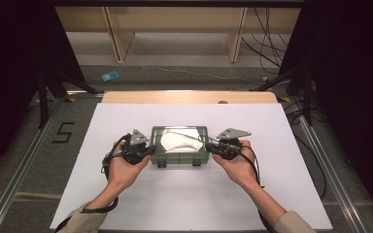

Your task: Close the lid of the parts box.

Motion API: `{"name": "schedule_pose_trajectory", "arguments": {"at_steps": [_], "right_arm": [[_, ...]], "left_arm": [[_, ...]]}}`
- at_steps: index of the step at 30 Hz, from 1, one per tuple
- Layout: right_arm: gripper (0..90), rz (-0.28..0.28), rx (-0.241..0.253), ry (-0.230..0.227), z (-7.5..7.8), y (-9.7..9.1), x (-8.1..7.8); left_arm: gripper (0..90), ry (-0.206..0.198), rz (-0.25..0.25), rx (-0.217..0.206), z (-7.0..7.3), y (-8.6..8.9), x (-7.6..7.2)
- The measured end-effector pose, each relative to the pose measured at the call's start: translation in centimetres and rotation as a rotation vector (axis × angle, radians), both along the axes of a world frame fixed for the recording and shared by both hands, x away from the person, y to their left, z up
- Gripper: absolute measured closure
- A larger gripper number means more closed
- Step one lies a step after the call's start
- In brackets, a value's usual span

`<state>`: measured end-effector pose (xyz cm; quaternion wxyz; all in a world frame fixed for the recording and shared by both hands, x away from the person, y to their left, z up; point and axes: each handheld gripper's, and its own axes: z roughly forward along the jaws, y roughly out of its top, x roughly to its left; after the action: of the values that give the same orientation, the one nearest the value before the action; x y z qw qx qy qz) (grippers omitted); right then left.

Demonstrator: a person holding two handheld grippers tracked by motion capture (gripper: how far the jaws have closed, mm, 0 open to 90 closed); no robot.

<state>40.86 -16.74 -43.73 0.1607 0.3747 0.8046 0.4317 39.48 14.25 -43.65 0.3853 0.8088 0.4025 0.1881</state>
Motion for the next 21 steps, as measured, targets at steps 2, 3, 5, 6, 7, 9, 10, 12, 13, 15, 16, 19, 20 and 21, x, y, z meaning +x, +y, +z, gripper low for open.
{"name": "schedule_pose_trajectory", "arguments": {"at_steps": [2,3,5,6,7,9,10,12,13,15,16,19,20,21], "right_arm": [[90.0,-0.001,0.000,0.000,-0.01,0.00,-0.01],[90.0,-0.001,0.000,0.003,-0.01,0.01,-0.02],[90.0,-0.003,-0.001,0.007,-0.03,0.03,-0.06],[90.0,-0.008,0.001,0.014,-0.02,0.06,-0.12],[90.0,-0.003,-0.006,0.003,-0.12,0.04,-0.05],[90.0,0.000,-0.003,0.001,-0.26,0.09,-0.01],[90.0,-0.005,-0.006,0.011,-0.25,0.08,-0.06],[90.0,-0.002,-0.009,0.013,-0.40,0.11,-0.06],[90.0,-0.002,-0.009,0.013,-0.40,0.11,-0.06],[90.0,-0.005,-0.008,0.016,-0.48,0.15,-0.09],[90.0,-0.004,-0.011,0.018,-0.52,0.16,-0.09],[90.0,0.002,-0.016,0.023,-0.70,0.20,-0.07],[90.0,-0.002,-0.011,0.032,-0.84,0.27,-0.10],[90.0,-0.002,-0.011,0.032,-0.84,0.27,-0.10]], "left_arm": [[89.8,0.000,-0.009,0.005,-0.09,0.01,-0.01],[89.8,-0.001,-0.001,0.001,-0.13,-0.05,-0.03],[89.8,0.002,0.001,0.001,-0.14,-0.07,-0.06],[89.8,0.007,0.009,-0.006,-0.21,-0.12,-0.08],[89.8,0.007,0.008,0.000,-0.23,-0.09,-0.06],[89.8,0.020,-0.014,0.013,-0.15,0.07,-0.05],[89.8,0.005,-0.003,0.007,-0.31,-0.06,-0.09],[89.8,0.008,-0.007,0.010,-0.35,-0.04,-0.10],[89.8,0.008,-0.007,0.010,-0.35,-0.04,-0.10],[89.8,0.011,-0.003,0.005,-0.48,-0.05,-0.06],[89.8,0.013,0.001,0.007,-0.49,-0.05,-0.07],[89.8,0.022,-0.018,0.023,-0.50,0.16,-0.01],[89.8,0.017,-0.004,0.009,-0.62,0.01,-0.05],[89.8,0.017,-0.004,0.009,-0.62,0.01,-0.05]]}}
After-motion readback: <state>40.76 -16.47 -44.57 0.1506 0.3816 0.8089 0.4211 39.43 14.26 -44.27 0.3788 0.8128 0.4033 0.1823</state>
